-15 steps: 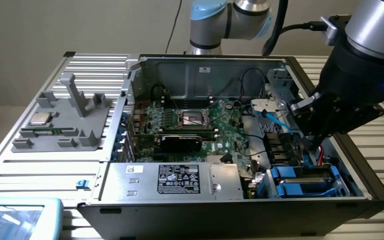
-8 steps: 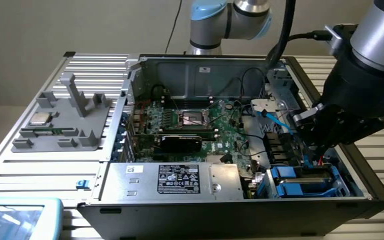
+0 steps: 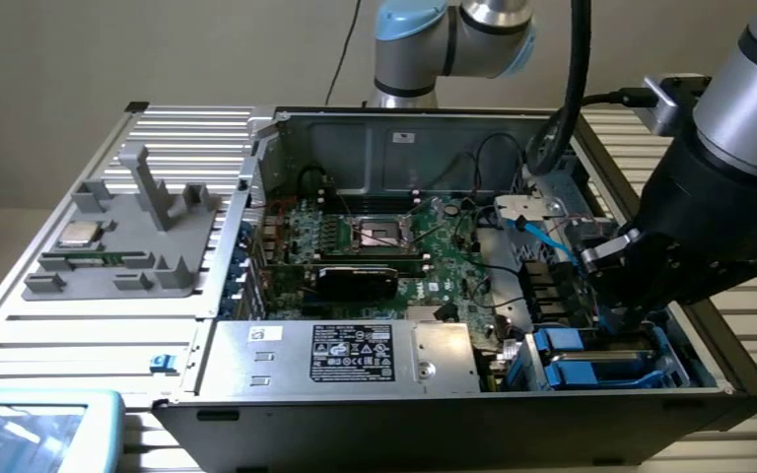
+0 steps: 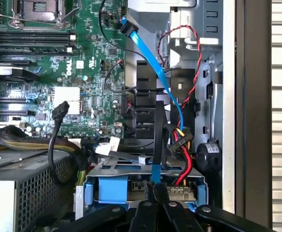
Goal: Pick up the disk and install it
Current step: 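Insert the second disk wire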
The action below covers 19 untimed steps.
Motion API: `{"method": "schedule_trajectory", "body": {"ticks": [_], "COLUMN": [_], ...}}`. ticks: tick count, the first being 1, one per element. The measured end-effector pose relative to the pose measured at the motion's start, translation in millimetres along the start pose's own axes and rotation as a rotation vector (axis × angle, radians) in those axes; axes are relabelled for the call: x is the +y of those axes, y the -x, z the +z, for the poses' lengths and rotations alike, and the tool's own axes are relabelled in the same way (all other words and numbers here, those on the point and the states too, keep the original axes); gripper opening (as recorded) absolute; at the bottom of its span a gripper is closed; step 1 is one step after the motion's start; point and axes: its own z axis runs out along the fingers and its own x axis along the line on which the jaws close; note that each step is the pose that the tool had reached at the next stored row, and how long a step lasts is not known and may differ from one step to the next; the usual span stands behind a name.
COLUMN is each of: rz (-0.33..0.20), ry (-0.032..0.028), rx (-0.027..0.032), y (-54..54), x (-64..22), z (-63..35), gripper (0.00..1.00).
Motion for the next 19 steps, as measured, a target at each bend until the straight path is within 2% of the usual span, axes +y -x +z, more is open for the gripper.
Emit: {"method": "schedule_trajectory", "body": {"ticks": [9, 11, 13, 16, 19], "rz": [0.005, 0.006, 0.006, 0.009, 0.013], "ry": [-0.0006, -0.0009, -0.0002, 0.0036, 0.0018], "rx": [0.0, 0.0014, 0.0063, 0.0174, 0.0276], "y": [5.7, 6.2, 6.5, 6.6, 7.0], "x": [-0.8, -0.5, -0.4, -0.6, -0.5], "z": [15.2, 15.2, 14.1, 9.8, 2.2], "gripper": [0.11, 0.11, 0.11, 0.11, 0.11]}}
